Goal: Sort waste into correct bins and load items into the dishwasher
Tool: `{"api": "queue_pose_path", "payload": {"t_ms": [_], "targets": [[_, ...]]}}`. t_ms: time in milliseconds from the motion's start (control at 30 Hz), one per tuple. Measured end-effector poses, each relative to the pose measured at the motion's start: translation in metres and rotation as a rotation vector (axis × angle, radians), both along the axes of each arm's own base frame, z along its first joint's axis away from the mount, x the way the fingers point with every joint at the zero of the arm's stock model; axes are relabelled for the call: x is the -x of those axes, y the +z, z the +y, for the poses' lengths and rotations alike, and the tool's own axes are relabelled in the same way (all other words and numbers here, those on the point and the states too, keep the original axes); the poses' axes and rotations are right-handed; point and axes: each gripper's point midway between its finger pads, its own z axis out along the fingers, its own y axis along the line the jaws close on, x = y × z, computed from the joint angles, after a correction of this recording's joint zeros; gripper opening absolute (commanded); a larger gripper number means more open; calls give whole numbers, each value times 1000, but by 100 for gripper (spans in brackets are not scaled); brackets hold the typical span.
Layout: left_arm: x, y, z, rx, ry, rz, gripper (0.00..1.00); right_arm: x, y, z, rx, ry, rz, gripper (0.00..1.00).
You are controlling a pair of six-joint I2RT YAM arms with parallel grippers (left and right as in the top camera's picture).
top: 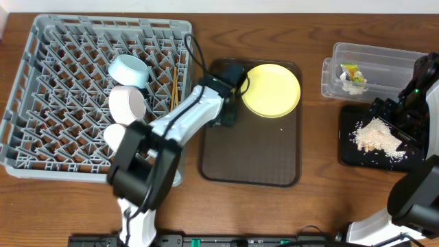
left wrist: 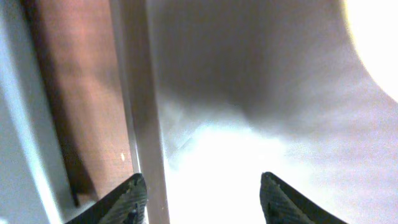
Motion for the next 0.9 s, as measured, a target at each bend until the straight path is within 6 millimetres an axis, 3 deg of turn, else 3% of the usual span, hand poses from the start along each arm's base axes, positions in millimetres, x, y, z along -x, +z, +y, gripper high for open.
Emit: {"api": "queue_pose_path", "payload": {"t_ms": [133, 200, 267, 533, 633, 900], "targets": [[-14, 49, -25, 96, -126, -150, 68, 0, 0, 0, 1, 0, -1, 99], [-16, 66, -44, 137, -227, -207, 70, 0, 0, 0, 0, 0, -1, 99], [-14, 69, -60, 158, -321, -227, 73, 0, 0, 0, 0, 0, -1, 99], [9, 69, -131, 171, -736, -319, 77, 0, 0, 0, 0, 0, 0, 99], [11, 65, -151, 179, -806, -356, 77, 0, 0, 0, 0, 0, 0, 99], [5, 23, -178, 168, -900, -375, 76, 0, 0, 0, 0, 0, -1, 99]]}}
